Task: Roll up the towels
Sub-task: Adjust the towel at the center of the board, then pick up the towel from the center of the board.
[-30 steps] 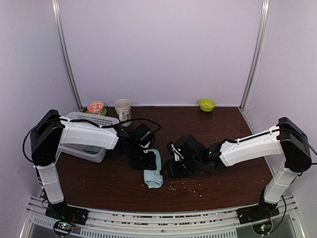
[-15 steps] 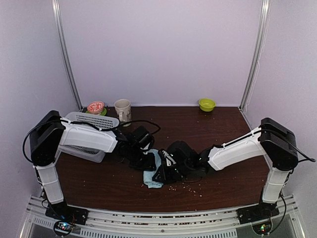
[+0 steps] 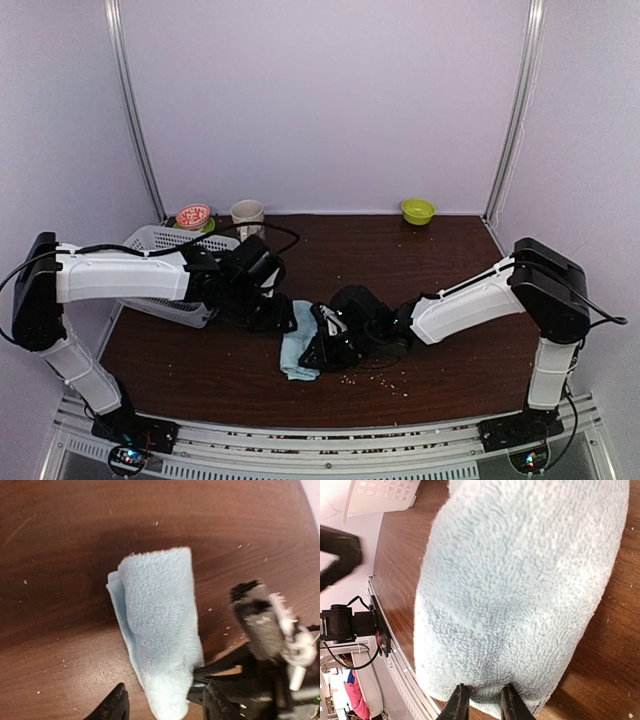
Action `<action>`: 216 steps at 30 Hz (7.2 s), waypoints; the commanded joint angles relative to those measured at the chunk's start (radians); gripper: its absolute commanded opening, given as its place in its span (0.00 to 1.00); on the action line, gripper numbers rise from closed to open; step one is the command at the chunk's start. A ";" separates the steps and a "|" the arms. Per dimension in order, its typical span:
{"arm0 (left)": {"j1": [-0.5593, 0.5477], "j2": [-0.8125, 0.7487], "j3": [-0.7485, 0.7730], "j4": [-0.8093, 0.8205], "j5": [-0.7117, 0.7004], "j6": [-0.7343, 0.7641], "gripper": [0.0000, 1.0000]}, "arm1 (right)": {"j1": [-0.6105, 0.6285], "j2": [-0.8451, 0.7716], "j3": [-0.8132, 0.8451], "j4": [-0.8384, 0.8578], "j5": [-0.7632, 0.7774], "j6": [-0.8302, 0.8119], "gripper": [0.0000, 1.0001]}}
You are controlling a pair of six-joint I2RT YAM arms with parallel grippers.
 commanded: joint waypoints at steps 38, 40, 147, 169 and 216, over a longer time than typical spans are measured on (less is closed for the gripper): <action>0.064 0.257 -0.049 0.106 -0.012 -0.005 0.19 | -0.044 -0.181 -0.049 -0.151 0.098 -0.072 0.44; 0.064 0.253 -0.070 0.112 -0.016 -0.008 0.18 | -0.044 -0.173 -0.035 -0.150 0.097 -0.075 0.43; 0.031 0.223 0.134 -0.112 -0.116 -0.008 0.65 | -0.080 -0.221 0.007 -0.237 0.056 -0.110 0.48; -0.100 0.133 0.355 -0.350 -0.255 -0.096 0.91 | -0.097 -0.322 -0.090 -0.206 0.089 -0.116 0.47; -0.065 0.400 0.215 -0.251 -0.181 -0.191 0.59 | -0.178 -0.541 -0.332 -0.172 0.086 -0.119 0.47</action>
